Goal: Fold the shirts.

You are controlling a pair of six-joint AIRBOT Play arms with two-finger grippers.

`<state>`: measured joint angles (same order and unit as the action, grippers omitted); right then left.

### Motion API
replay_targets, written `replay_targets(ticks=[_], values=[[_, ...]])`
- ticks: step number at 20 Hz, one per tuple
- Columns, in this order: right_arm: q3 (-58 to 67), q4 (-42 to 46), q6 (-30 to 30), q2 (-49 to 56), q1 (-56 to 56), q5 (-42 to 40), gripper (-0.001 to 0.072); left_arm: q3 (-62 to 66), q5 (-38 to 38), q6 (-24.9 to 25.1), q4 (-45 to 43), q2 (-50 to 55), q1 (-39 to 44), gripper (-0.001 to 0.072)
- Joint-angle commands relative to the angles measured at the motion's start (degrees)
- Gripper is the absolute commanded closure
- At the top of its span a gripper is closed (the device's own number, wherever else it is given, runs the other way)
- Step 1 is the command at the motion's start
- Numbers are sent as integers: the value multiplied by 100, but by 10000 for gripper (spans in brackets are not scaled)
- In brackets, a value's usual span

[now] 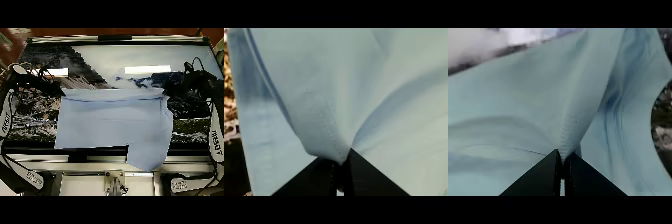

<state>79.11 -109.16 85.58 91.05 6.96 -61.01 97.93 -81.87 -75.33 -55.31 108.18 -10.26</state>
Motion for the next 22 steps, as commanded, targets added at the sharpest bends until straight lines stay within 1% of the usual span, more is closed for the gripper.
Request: replay_targets(ticks=[1, 4, 7, 10, 13, 17, 22], values=[[-4, 444, -157, -55, -109, -1255, 644, 17, -691, -61, -391, 2, -17, 672], [-9, 590, -243, -50, -107, -1399, 644, 17, -697, -59, -540, 2, -20, 671], [-9, 914, -273, 13, -107, -1071, 644, 13, -732, -17, -581, 20, -4, 671], [-9, 699, -382, 186, -149, -986, 644, -2, -719, -24, -581, 96, 68, 671], [-9, 780, -387, 315, -195, -999, 644, -2, -758, -44, -603, 131, 125, 671], [-9, 780, -413, 319, -190, -988, 644, -7, -935, -227, -994, 157, 136, 671], [-9, 772, -437, 319, -197, -940, 644, -13, -907, -243, -988, 243, 240, 671]])
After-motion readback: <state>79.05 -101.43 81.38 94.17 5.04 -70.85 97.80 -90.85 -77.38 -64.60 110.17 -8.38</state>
